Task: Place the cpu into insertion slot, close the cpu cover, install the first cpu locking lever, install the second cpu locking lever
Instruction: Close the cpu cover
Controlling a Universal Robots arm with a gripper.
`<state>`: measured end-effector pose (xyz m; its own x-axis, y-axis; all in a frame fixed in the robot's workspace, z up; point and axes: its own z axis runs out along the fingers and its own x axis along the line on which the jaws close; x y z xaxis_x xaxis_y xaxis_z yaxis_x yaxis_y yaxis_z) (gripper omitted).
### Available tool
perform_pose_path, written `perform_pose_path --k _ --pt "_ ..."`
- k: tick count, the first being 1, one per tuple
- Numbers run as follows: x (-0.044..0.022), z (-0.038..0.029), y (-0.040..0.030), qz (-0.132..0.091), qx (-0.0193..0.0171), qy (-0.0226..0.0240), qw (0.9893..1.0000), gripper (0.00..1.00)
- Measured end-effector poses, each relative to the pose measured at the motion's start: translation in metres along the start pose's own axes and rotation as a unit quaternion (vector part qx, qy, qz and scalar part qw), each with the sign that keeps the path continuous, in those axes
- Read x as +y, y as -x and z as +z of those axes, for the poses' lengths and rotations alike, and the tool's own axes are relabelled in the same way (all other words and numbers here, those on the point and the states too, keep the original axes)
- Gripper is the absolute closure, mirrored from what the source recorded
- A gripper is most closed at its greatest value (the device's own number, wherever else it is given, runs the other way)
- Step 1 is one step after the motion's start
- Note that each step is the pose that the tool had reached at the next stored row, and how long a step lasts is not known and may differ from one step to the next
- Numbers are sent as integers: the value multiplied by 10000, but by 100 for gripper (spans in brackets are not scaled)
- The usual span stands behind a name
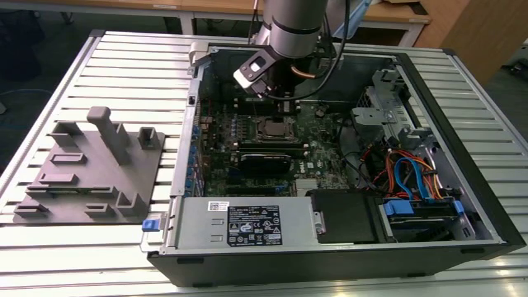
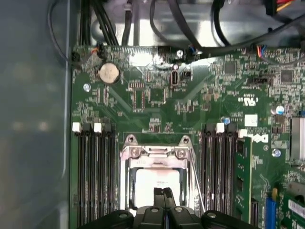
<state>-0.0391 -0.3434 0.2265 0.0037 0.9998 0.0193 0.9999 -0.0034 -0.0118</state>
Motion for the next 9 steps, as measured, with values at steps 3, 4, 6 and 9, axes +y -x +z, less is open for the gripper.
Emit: perform_pose_path --k 3,4,6,9 --pt "-6 5 1 -1 -2 -1 10000 90" --pt "-9 7 0 -1 0 0 10000 90" --pt "-9 10 0 0 0 0 10000 90" --pt "-9 11 0 -1 0 0 10000 90"
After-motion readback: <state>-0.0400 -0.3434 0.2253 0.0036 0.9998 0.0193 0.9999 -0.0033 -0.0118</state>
